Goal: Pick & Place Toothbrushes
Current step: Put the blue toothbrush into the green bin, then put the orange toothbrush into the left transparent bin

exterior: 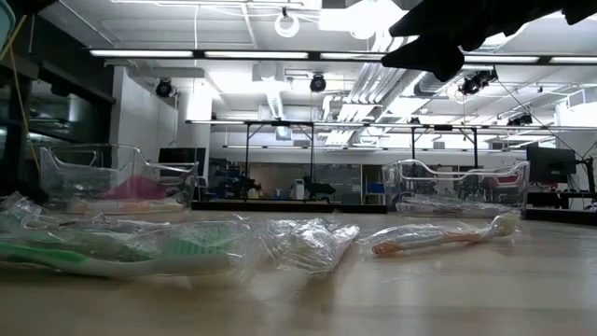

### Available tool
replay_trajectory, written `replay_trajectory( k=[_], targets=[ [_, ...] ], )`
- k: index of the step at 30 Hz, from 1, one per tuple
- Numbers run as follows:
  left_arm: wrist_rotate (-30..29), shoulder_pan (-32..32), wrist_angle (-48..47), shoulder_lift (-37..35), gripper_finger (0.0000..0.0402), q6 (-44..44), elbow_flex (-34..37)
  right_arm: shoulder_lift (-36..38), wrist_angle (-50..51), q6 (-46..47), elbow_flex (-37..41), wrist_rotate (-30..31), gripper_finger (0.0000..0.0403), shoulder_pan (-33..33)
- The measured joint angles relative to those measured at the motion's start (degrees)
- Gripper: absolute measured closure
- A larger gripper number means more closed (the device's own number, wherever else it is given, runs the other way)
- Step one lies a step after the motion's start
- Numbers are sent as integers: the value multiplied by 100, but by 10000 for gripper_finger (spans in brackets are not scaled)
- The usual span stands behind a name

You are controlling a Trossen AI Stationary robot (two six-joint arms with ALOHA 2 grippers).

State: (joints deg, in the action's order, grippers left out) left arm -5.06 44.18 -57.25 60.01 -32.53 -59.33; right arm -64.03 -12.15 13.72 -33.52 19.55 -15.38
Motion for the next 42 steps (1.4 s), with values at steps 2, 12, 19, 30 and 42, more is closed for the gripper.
replay_trajectory(
  k=[2,12,19,30,42],
  targets=[
    [44,150,2,204,385,-311,-112,0,1,0,0,0,121,0],
    [412,274,-22,1246,385,-612,-972,-2,119,-58,0,2,121,2],
    [982,275,-328,1897,383,-728,-1006,-2,447,9,0,4,121,2],
    [1320,272,-445,2190,264,-696,-1004,-2,469,21,0,3,121,2],
    [554,269,-1145,2018,220,-8,-1004,-3,948,309,0,0,121,2]
  ],
)
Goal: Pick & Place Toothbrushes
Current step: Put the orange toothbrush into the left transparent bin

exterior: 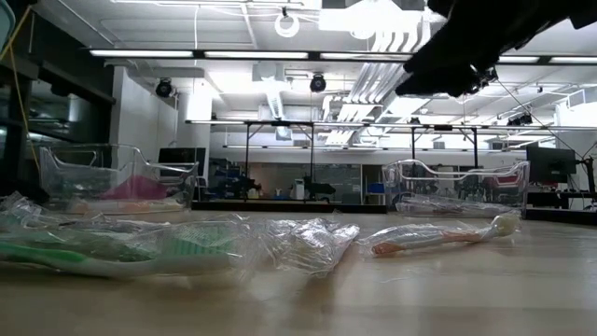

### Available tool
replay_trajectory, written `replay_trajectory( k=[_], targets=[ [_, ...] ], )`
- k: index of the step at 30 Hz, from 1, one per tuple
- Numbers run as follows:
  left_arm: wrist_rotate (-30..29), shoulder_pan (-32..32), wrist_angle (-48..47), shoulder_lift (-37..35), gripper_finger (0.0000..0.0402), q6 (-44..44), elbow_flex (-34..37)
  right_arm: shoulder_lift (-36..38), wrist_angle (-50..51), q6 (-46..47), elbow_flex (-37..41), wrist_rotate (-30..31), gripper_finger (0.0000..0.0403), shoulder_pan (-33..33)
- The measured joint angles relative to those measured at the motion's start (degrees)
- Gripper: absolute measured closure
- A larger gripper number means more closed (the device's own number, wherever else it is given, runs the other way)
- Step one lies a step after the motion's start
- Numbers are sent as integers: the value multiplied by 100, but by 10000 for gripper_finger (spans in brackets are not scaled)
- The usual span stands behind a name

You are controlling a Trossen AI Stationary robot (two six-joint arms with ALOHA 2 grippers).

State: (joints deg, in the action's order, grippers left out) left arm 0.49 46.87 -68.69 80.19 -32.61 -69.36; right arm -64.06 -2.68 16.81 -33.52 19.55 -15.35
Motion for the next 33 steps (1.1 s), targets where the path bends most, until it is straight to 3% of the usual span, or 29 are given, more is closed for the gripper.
replay_trajectory(
  k=[9,12,16,21,27,33],
  targets=[
    [-2891,-68,-406,-673,220,1326,2,-1,727,140,2,-148,121,-2],
    [-3541,-361,-382,-812,220,1762,2,-1,851,62,2,-261,121,-2],
    [-3965,-939,-307,-901,220,2436,2,-1,1057,-131,2,-304,121,-2],
    [-3940,-1747,710,-893,220,3770,249,-1,1358,-163,2,-328,121,-2],
    [-2937,-2643,2555,-890,220,5429,813,-42,1400,-165,2,-764,121,-2],
    [-2059,-3522,4000,-890,220,6416,1296,-625,1398,-529,2,-1212,121,-116]
  ],
)
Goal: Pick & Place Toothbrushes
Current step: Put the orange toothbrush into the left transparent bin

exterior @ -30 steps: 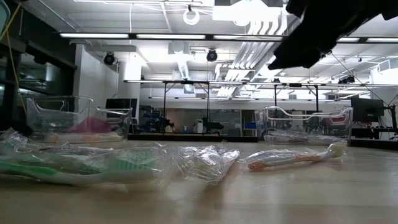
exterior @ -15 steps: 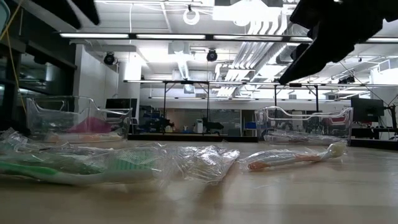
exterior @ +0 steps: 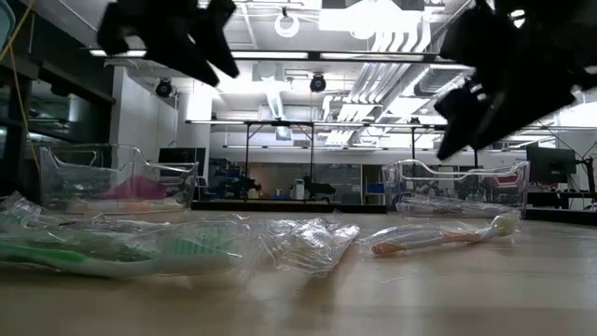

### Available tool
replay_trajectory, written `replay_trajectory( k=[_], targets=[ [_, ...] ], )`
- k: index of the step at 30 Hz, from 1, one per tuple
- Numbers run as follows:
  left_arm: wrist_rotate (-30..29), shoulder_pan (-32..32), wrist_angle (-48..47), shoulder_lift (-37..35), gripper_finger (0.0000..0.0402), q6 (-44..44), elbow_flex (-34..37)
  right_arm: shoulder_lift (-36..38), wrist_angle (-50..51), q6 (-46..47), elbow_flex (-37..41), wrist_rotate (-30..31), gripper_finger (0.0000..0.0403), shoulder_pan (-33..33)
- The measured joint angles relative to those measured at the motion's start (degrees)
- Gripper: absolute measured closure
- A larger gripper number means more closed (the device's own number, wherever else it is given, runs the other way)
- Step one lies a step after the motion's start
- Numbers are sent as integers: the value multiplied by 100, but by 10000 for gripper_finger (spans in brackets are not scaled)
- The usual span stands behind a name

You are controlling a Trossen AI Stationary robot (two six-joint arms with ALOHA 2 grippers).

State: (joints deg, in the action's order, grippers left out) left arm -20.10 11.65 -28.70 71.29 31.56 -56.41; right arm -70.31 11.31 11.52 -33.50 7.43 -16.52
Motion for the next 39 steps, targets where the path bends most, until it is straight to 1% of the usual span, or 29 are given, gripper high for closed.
replay_trajectory(
  k=[6,10,13,15,17,20,24,30,39],
  targets=[
    [1153,-861,986,0,220,708,358,-839,-384,-603,2,-39,121,-324],
    [1820,-1381,1607,0,220,918,615,-1274,-765,-903,0,-40,121,-512],
    [2247,-1660,2016,0,220,935,864,-1530,-878,-987,0,-38,121,-618],
    [2391,-1770,2151,0,220,922,1013,-1656,-884,-985,0,-37,121,-681],
    [2415,-1820,2299,0,220,915,1152,-1764,-908,-979,0,24,123,-728],
    [2422,-1816,2462,1,220,917,1339,-1870,-934,-963,-7,171,135,-760],
    [2426,-1802,2593,2,220,917,1420,-1969,-924,-957,-15,253,169,-756],
    [2425,-1802,2573,2,220,974,1421,-1982,-883,-949,-15,248,240,-756],
    [2528,-1802,2514,2,220,1021,1421,-1988,-831,-343,-9,268,348,-756]
  ],
)
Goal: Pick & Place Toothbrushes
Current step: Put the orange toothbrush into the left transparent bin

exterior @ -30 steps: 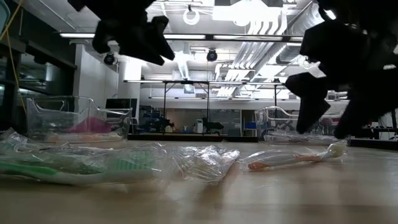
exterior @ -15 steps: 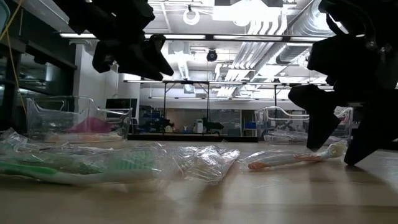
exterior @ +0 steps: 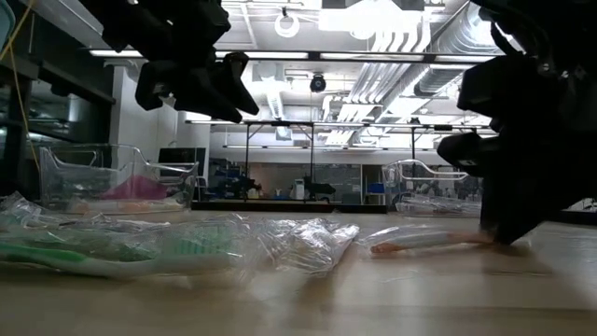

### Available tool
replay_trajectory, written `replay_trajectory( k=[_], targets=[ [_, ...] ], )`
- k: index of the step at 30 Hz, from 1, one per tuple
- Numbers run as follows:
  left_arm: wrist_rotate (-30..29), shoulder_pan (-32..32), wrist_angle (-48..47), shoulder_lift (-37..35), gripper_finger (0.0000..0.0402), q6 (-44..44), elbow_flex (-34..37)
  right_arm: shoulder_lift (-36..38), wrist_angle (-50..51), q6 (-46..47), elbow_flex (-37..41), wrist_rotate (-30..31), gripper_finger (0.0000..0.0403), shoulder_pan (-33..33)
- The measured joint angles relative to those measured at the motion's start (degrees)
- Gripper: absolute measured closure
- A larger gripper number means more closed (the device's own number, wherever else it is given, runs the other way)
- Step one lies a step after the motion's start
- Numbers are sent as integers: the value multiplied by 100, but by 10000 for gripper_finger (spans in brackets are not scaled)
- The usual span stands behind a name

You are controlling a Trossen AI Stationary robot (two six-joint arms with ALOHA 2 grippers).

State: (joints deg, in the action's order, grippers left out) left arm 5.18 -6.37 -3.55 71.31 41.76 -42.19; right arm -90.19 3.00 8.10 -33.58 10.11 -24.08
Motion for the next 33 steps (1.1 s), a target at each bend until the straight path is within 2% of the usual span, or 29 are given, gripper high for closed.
replay_trajectory(
  k=[4,11,23,28,33],
  targets=[
    [3,0,0,0,220,2,0,2,6,181,0,-2,390,-33],
    [3,0,3,0,220,2,0,137,61,838,11,-73,396,-80],
    [1,0,321,0,220,5,0,1626,1267,1606,26,-65,398,-358],
    [1,0,643,0,220,8,0,2268,1476,1426,20,830,399,-541],
    [1,0,749,4,220,8,0,2696,1325,971,13,2138,400,-609]
  ],
)
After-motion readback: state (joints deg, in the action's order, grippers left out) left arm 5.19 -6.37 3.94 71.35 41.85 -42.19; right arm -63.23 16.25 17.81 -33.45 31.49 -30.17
